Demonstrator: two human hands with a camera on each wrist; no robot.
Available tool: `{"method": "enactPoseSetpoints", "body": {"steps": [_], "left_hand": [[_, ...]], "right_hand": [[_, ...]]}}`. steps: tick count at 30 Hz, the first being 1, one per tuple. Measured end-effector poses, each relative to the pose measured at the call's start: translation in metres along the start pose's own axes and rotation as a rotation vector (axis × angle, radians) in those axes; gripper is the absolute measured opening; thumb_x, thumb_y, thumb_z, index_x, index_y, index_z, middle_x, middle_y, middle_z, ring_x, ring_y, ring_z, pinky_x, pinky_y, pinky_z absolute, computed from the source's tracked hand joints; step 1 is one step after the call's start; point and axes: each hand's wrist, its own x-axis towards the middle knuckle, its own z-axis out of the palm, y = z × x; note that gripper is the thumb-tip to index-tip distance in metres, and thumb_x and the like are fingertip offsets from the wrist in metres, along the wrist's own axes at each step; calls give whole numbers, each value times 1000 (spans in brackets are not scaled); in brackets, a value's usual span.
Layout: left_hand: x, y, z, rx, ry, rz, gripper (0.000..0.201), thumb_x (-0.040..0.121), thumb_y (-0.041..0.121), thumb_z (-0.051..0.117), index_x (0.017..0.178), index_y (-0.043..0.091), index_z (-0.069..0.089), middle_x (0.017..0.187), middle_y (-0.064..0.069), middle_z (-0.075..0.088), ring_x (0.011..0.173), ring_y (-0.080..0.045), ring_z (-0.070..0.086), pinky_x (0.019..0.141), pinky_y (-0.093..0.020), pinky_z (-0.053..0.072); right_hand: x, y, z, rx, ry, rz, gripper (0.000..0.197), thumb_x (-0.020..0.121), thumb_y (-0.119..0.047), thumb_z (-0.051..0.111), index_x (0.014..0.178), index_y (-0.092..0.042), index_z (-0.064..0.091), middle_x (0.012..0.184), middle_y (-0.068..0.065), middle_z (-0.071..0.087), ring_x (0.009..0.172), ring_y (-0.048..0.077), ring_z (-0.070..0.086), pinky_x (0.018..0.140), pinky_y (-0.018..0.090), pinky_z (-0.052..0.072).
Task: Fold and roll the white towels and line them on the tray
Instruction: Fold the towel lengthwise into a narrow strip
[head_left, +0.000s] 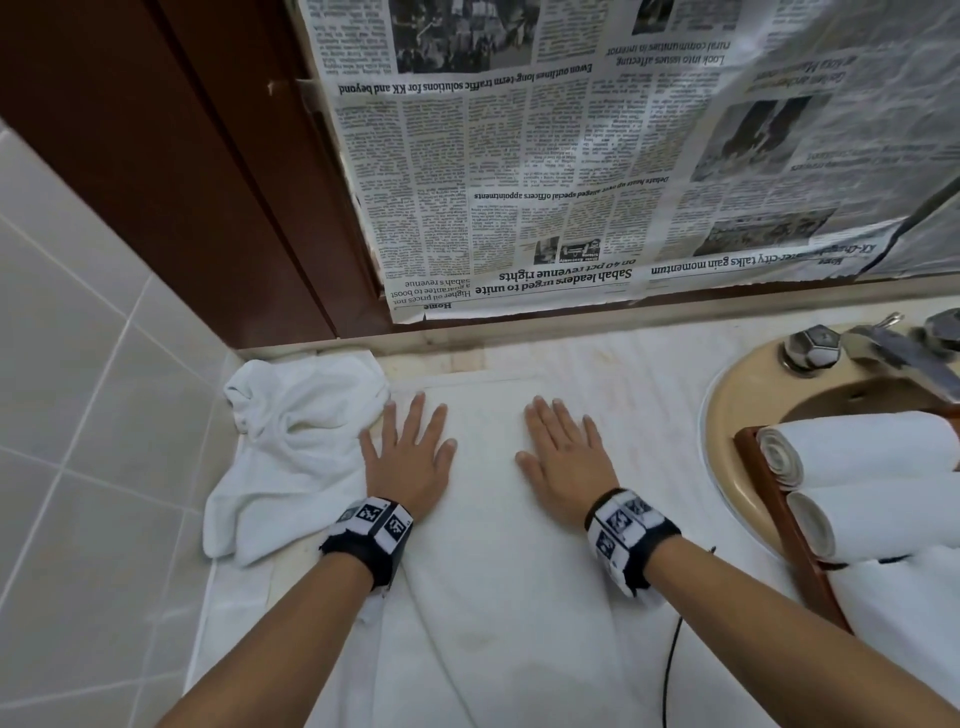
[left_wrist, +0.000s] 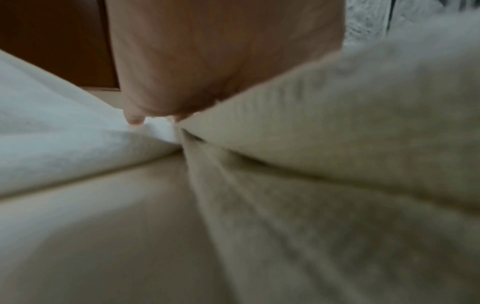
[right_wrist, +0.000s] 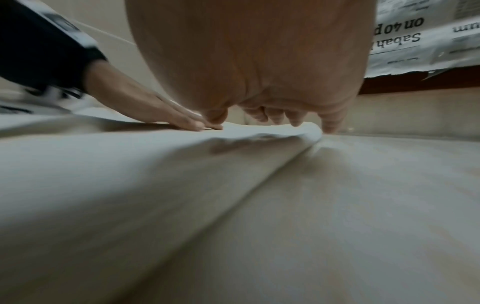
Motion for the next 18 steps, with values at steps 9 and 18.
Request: {"method": "enactPoseSetpoints", "body": {"steps": [9, 18], "left_hand": [[-1, 30, -2, 47, -129, 27, 62, 100, 60, 9, 156, 39, -9, 163, 12, -20, 151, -23, -17, 118, -60, -10], [44, 75, -11, 5, -190, 3, 62, 102, 58, 13, 157, 38, -7, 164, 12, -19, 152, -20, -15, 117, -62, -8]], "right_hand": [[-28, 38, 6, -112, -152, -46, 91, 76, -70, -17, 154, -23, -18, 157, -8, -30, 148, 8, -21, 121, 41, -7], [6, 102, -26, -94, -137, -48, 72, 102, -57, 21, 157, -22, -8, 162, -5, -20, 150, 9, -14, 122, 41, -5]]}}
